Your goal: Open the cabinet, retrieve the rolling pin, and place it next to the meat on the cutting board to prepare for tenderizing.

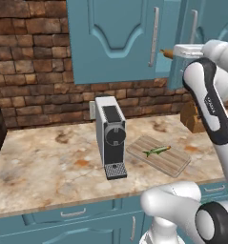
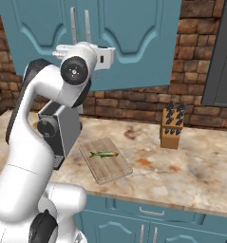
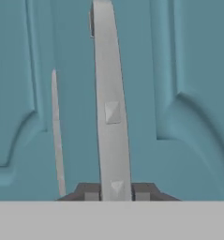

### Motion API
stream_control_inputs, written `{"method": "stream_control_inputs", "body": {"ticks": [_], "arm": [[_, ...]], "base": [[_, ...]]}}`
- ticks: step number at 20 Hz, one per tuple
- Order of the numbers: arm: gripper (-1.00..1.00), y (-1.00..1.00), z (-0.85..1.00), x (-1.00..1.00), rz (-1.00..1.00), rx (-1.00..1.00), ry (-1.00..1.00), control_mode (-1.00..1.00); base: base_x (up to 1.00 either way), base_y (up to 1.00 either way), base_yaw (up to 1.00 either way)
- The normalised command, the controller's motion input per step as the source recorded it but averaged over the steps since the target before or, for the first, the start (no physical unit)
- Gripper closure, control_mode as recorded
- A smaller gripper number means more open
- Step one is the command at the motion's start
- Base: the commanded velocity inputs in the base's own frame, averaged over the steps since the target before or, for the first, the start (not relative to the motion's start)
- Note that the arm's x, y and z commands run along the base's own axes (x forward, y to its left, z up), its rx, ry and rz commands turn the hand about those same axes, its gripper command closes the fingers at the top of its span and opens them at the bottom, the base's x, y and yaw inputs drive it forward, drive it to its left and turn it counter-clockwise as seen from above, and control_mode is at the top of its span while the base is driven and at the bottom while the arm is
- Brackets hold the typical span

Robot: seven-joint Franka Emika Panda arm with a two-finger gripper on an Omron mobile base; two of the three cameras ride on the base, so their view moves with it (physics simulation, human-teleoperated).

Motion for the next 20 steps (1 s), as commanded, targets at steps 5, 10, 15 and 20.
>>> {"method": "stream_control_inputs", "body": {"ticks": [5, 10, 15, 20], "arm": [[-1.0, -0.18, -0.27, -0.45, 0.17, 0.02, 0.0, -1.0], [-1.0, 0.1, -0.11, -0.25, 0.07, 0.0, -0.01, -1.0], [-1.0, 0.02, 0.0, -0.9, 0.0, -0.03, -0.13, -1.0], [-1.0, 0.29, 0.0, -0.99, 0.0, -0.1, -0.1, -1.0]], "base": [[0.0, 0.0, 0.0], [0.0, 0.0, 0.0], [0.0, 0.0, 0.0], [0.0, 0.0, 0.0]]}}
